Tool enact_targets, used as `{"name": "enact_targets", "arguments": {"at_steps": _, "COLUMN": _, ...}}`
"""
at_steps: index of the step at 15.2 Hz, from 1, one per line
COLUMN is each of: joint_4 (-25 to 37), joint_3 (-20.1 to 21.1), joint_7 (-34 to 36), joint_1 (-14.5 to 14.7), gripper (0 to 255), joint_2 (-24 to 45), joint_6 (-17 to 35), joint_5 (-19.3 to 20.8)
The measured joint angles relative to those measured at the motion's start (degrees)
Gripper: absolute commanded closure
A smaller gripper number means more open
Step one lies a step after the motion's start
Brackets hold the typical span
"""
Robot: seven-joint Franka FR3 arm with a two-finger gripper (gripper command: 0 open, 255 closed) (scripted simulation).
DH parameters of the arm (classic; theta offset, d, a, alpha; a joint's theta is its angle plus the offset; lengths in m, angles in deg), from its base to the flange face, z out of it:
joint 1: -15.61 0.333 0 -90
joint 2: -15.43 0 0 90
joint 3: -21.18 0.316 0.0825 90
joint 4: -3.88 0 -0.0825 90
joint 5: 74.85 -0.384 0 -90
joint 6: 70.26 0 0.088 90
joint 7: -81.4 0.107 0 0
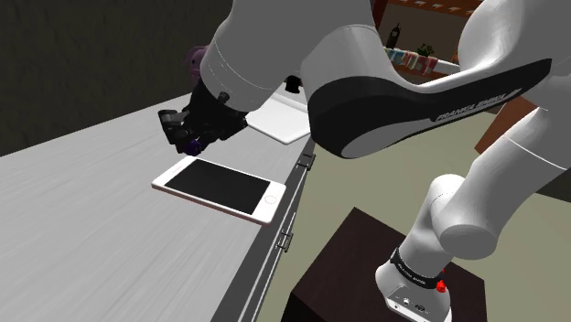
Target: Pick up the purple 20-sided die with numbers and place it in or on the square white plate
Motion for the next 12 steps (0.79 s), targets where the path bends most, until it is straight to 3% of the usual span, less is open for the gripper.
{"name": "enact_targets", "arguments": {"at_steps": 12, "joint_4": 2.07, "joint_3": -0.09, "joint_7": -1.17, "joint_1": 0.15, "gripper": 255, "joint_2": -0.01, "joint_6": -2.02, "joint_5": -0.78}}
